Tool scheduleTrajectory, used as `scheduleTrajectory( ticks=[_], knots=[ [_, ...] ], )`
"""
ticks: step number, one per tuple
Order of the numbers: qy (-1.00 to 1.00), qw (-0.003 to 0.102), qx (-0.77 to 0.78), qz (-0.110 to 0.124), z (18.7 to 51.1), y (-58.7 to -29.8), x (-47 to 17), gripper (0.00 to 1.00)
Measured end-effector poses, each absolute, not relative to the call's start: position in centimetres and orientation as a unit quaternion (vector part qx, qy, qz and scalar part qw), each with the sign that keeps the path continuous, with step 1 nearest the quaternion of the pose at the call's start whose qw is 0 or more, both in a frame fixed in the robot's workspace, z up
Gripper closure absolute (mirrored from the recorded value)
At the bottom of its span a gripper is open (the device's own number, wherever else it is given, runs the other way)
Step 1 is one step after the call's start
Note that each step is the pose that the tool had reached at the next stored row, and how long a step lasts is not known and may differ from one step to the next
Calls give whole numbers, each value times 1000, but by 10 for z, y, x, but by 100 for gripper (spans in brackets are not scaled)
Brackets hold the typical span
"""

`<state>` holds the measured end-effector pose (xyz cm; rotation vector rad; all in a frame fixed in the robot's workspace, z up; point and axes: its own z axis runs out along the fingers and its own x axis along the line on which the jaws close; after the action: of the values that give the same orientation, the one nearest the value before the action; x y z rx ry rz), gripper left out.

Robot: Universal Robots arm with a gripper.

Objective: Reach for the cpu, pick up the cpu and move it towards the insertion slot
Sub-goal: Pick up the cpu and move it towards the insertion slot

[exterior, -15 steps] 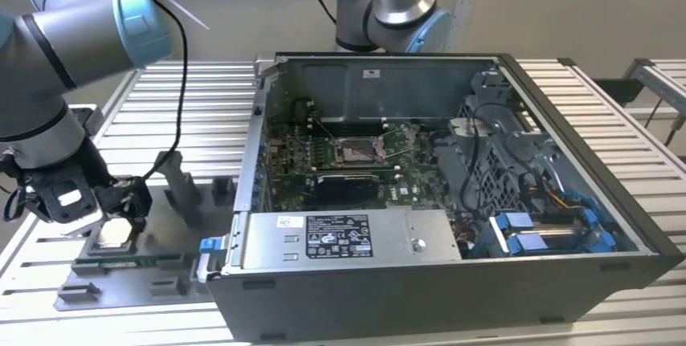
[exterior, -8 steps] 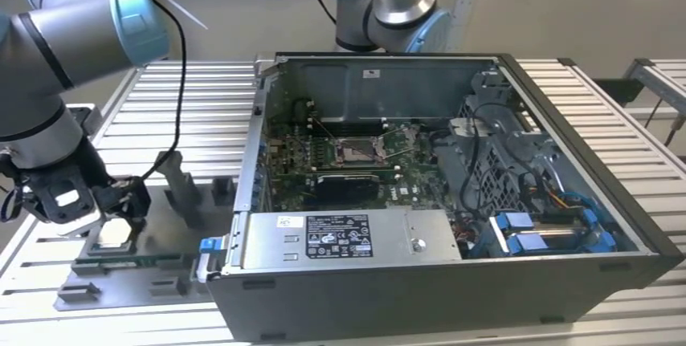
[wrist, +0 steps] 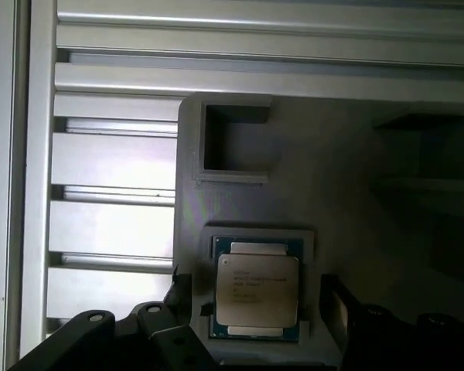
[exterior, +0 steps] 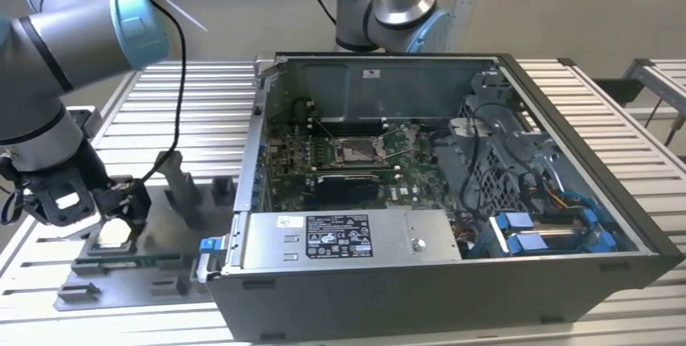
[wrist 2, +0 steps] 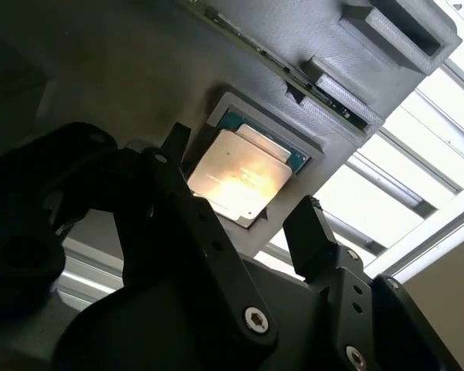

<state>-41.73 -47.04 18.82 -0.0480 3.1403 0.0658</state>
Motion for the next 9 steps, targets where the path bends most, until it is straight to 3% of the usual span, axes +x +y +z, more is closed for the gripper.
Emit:
scheduleTrajectory(
  ticks=[9],
  knots=[
    [1000,2,-17,21,184,-470,-417,0]
  ],
)
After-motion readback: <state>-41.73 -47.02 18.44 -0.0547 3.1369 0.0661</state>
